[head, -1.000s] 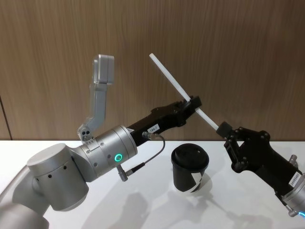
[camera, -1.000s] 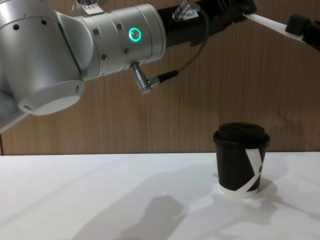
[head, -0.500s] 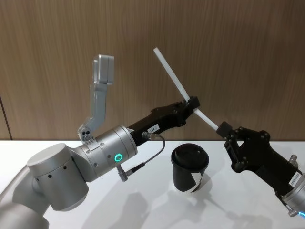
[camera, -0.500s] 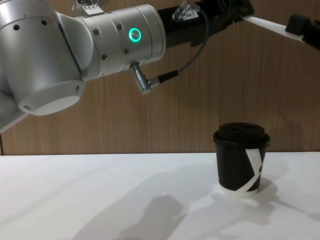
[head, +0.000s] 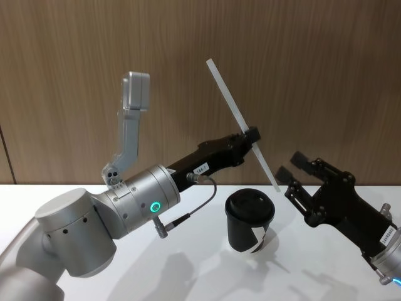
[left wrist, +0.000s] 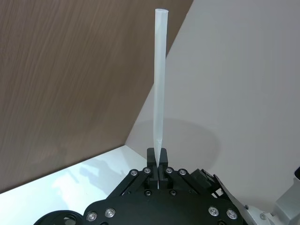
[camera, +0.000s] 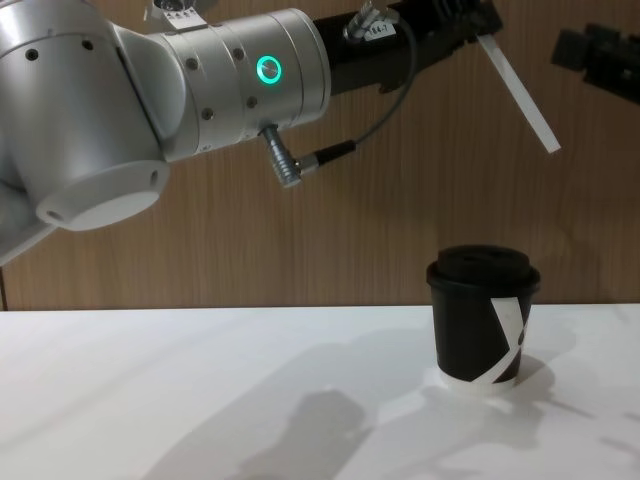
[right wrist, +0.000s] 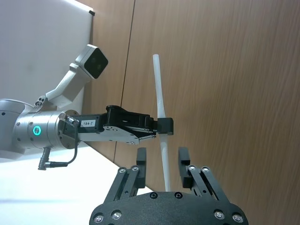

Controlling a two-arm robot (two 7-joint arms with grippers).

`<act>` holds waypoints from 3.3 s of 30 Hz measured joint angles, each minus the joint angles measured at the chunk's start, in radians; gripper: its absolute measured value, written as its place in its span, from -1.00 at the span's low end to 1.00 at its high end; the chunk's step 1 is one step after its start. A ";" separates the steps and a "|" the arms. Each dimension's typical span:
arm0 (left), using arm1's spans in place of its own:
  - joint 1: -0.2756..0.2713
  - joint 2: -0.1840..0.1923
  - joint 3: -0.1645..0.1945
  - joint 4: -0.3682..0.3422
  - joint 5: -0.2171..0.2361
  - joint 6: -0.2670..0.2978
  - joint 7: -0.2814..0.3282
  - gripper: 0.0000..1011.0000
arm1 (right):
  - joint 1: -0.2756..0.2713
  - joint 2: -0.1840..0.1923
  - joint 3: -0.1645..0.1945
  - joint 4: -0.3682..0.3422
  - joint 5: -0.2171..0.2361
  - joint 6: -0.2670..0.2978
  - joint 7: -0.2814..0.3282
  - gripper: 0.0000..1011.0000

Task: Pick up the straw with one hand, pass it to the other hand, and insert it into the cup.

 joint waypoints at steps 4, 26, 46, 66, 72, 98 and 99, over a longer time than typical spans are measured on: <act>0.000 0.000 0.000 0.000 0.000 0.000 0.000 -0.98 | 0.000 0.000 0.000 0.000 0.000 0.000 0.000 0.05; 0.000 0.000 0.000 0.000 0.000 0.000 -0.001 -0.98 | -0.008 0.000 0.007 -0.008 -0.008 0.010 -0.038 0.98; -0.004 0.002 0.009 0.002 0.012 -0.007 0.011 -0.98 | -0.042 -0.010 0.042 -0.035 -0.036 0.066 -0.185 0.98; -0.080 -0.030 0.070 0.113 0.108 -0.059 0.086 -0.98 | -0.050 -0.012 0.050 -0.040 -0.040 0.079 -0.218 0.98; -0.103 -0.039 0.091 0.148 0.130 -0.069 0.095 -0.98 | -0.050 -0.013 0.050 -0.041 -0.041 0.081 -0.221 0.98; -0.138 -0.035 0.174 0.179 0.281 -0.147 0.123 -0.98 | -0.051 -0.013 0.051 -0.041 -0.041 0.082 -0.226 0.98; -0.138 -0.035 0.176 0.179 0.286 -0.149 0.124 -0.98 | -0.051 -0.013 0.051 -0.041 -0.041 0.082 -0.226 0.98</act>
